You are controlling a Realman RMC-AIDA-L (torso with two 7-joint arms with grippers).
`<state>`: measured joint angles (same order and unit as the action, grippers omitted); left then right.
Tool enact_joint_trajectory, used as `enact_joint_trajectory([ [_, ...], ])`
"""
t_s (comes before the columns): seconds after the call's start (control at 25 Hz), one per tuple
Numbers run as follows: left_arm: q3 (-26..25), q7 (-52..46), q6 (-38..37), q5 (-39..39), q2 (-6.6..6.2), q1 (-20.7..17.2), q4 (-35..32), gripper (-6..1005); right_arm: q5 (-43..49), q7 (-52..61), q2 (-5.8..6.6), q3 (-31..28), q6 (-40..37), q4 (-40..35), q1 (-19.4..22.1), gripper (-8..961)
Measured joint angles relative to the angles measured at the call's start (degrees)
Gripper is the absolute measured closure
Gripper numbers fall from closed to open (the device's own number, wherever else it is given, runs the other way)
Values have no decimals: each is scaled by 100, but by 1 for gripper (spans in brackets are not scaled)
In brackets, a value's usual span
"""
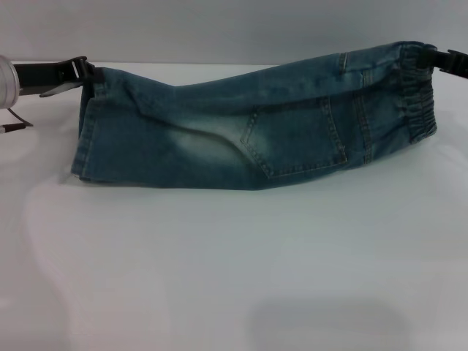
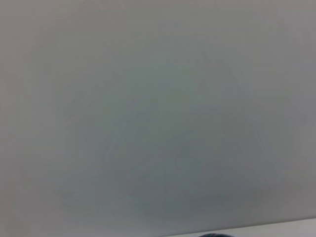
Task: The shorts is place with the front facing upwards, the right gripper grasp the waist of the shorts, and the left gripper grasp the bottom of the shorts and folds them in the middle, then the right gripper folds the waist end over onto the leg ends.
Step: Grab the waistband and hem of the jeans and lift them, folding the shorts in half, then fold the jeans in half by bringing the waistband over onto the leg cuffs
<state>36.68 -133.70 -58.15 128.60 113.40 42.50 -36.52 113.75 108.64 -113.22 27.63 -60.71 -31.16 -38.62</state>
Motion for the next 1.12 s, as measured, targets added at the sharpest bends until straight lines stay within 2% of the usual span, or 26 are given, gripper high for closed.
enact_joint_trajectory([
  [0.4,-2,124,357,-29,87,6,33,978,25,-12,-17,6,-9,5,-44,866],
  [0.6,-5,134,553,-29,131,7,33,927,38,-14,-31,54,-22,5,-50,856],
  [0.92,-4,141,744,-29,175,-14,-14,695,27,-11,-42,94,-29,4,-29,840],
  [1.12,-3,143,760,-29,177,-23,-14,449,-36,23,-38,46,-30,-43,-23,830],
])
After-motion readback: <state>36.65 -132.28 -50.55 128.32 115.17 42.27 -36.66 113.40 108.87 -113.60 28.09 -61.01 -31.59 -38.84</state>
